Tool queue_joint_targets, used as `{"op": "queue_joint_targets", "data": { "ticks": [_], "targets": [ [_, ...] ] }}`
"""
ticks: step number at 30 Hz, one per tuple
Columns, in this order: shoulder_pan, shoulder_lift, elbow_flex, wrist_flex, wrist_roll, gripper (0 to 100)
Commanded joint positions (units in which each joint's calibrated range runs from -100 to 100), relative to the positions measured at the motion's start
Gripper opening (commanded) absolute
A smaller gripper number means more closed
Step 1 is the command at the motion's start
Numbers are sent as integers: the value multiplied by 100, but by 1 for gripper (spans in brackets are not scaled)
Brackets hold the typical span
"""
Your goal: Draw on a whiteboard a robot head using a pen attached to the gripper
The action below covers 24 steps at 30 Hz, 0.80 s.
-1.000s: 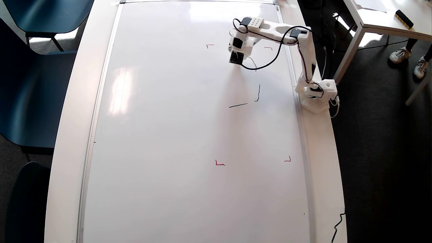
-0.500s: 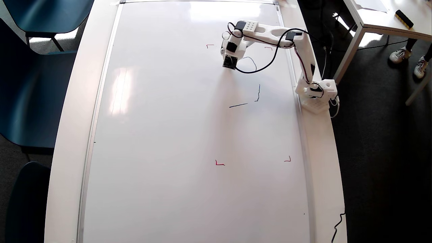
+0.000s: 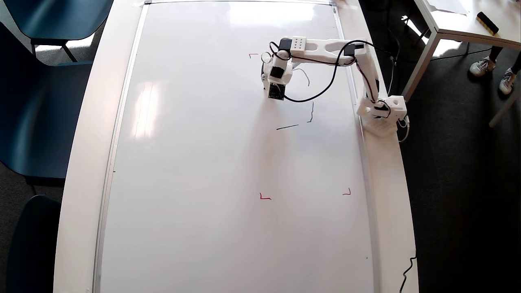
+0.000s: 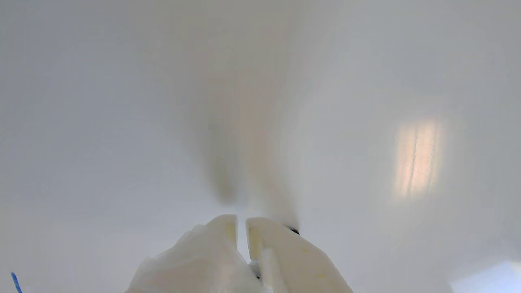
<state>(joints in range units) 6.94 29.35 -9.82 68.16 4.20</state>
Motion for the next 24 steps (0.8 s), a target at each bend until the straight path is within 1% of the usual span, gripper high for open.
{"op": "queue_joint_targets", "data": {
  "ticks": [1, 15, 24],
  "targets": [
    [-314, 71, 97, 100, -39, 1],
    [-1051, 54, 360, 74, -120, 1],
    [-1523, -264, 669, 39, -302, 1]
  ]
}}
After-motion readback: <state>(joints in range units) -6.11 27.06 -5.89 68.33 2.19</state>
